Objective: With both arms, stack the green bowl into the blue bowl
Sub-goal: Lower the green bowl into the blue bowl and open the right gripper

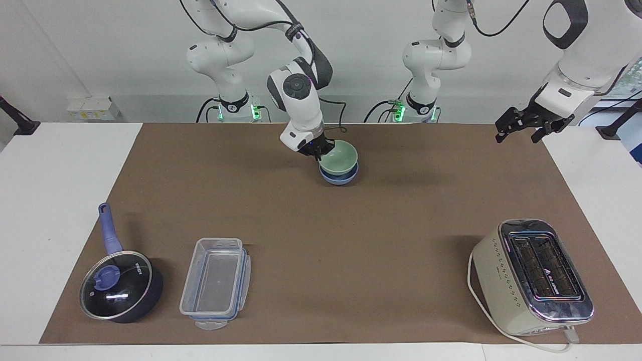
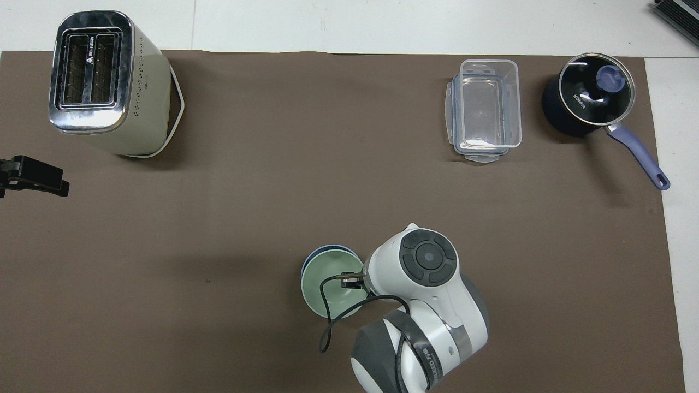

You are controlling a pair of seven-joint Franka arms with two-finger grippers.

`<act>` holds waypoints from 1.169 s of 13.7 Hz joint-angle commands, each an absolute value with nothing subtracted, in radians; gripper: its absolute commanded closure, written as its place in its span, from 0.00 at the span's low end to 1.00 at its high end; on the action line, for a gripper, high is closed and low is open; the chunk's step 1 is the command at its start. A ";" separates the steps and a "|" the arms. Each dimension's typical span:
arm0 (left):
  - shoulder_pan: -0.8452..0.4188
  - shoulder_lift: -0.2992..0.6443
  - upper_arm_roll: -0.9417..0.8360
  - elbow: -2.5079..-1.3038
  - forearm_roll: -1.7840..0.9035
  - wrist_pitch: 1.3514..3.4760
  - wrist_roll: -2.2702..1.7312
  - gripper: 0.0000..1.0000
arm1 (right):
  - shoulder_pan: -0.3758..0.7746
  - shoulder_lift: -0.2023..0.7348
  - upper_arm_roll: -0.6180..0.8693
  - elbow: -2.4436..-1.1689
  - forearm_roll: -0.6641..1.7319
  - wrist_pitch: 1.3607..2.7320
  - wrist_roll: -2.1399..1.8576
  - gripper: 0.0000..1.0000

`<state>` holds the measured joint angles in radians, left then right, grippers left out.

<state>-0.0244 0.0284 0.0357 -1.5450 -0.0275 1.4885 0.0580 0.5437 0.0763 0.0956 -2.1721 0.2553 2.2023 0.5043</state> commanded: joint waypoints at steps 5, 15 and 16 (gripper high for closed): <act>-0.029 0.034 0.040 -1.525 -0.015 1.463 0.046 0.00 | 0.557 0.089 0.095 -2.184 0.278 2.263 0.529 1.00; -0.031 0.034 0.040 -1.525 -0.015 1.463 0.046 0.00 | 0.561 0.094 0.094 -2.195 0.262 2.309 0.523 0.82; -0.029 0.034 0.040 -1.525 -0.015 1.463 0.046 0.00 | 0.561 0.094 0.094 -2.195 0.264 2.309 0.526 0.76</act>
<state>-0.0244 0.0284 0.0357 -1.5450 -0.0275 1.4881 0.0579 0.5564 0.0940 0.0950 -2.1843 0.2553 2.2805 0.5053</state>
